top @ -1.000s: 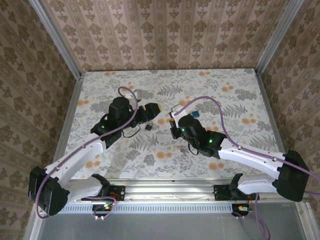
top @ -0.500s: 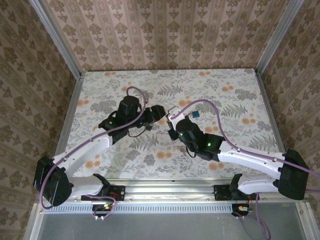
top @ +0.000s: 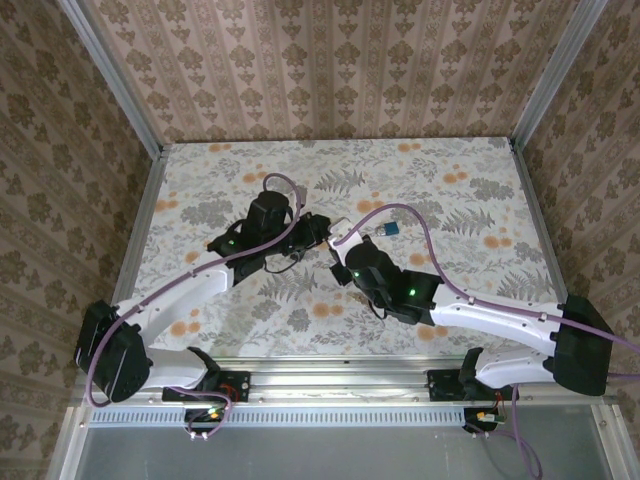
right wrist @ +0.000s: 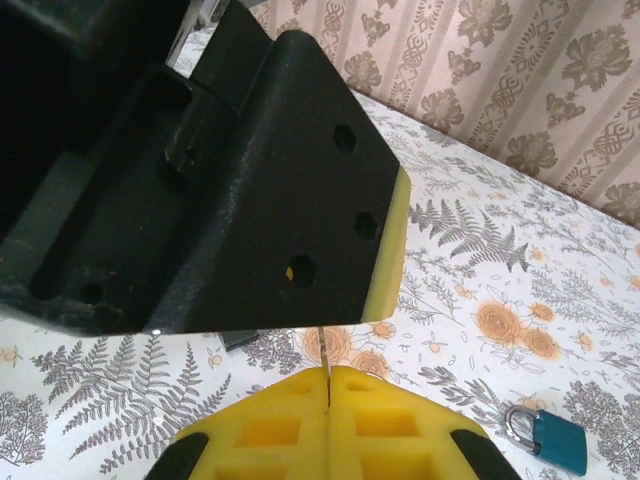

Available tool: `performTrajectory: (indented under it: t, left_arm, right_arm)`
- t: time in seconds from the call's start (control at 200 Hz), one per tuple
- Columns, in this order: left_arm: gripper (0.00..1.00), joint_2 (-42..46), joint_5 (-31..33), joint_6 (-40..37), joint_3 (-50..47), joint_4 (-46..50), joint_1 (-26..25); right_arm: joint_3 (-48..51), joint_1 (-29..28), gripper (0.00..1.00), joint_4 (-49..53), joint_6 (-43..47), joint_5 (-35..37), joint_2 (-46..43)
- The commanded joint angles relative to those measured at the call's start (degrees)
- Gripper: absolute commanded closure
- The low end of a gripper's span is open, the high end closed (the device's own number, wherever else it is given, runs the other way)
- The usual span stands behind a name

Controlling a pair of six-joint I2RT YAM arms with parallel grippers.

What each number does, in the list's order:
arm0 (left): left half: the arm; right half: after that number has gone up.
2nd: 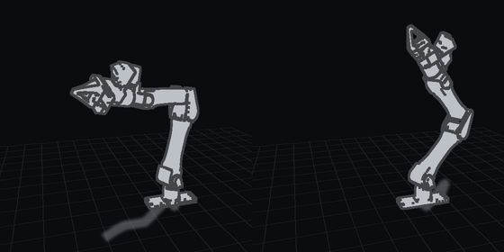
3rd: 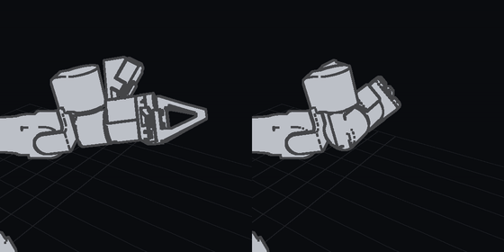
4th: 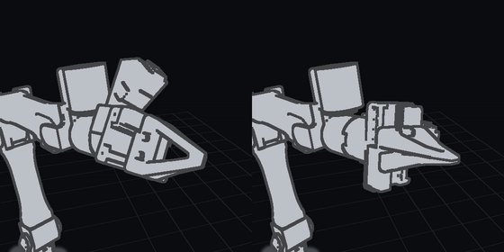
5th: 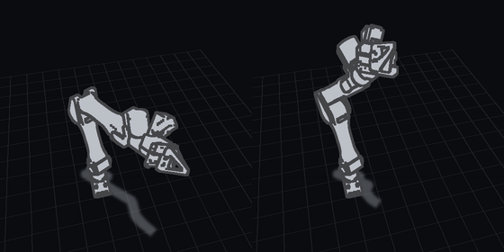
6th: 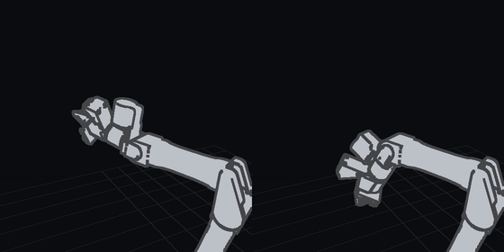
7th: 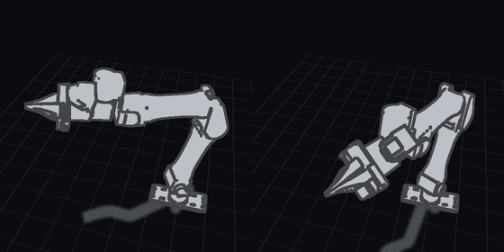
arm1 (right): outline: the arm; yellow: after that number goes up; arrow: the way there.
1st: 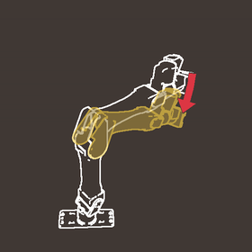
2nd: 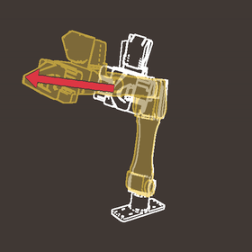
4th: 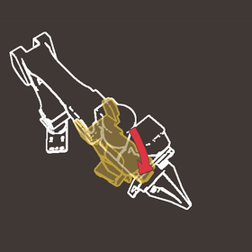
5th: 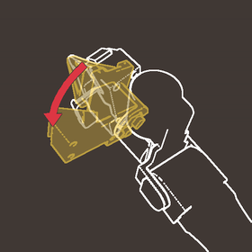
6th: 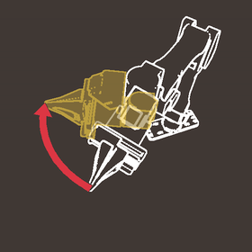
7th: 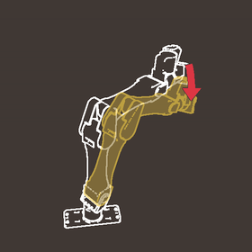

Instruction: Unlock with the key

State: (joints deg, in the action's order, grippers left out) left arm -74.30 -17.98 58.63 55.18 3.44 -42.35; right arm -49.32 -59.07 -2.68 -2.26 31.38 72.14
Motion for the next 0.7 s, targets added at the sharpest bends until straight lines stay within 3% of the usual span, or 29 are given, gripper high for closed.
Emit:
performTrajectory:
  t: [0.0,0.035,0.155,0.265,0.33,0.495,0.615,0.695]
  left_arm:
    - [0.93,-0.1,0.1,-0.3,2.1,-0.2,-0.4]
    - [1.0,-0.1,0.4,-0.6,2.2,0.1,-0.4]
    - [1.0,0.0,1.0,-2.0,2.3,1.2,-0.4]
    - [1.0,0.8,1.5,-4.0,1.6,1.2,0.3]
    - [1.0,1.5,1.2,-4.9,0.5,0.3,1.5]
    - [1.0,3.7,-0.4,-6.8,-3.1,-2.5,5.0]
    - [1.0,5.2,-1.9,-9.2,-4.9,-5.3,6.4]
    - [1.0,6.0,-3.8,-9.9,-6.3,-9.1,6.9]
  right_arm:
    - [-0.3,-0.4,1.0,-1.8,0.8,2.8,0.2]
    - [-0.2,-0.4,1.0,-1.7,0.7,2.7,0.2]
    - [0.1,-0.4,1.0,-1.3,0.0,2.6,-0.2]
    - [0.3,0.4,0.8,0.5,-2.5,1.6,-1.6]
    - [1.3,2.4,0.76,1.7,-5.4,-1.6,-3.8]
    - [5.2,10.6,0.68,2.7,-14.2,-14.5,-10.8]
    - [5.9,19.5,0.6,2.4,-21.8,-32.2,-12.2]
    - [6.1,23.0,0.58,0.1,-26.3,-39.8,-10.8]
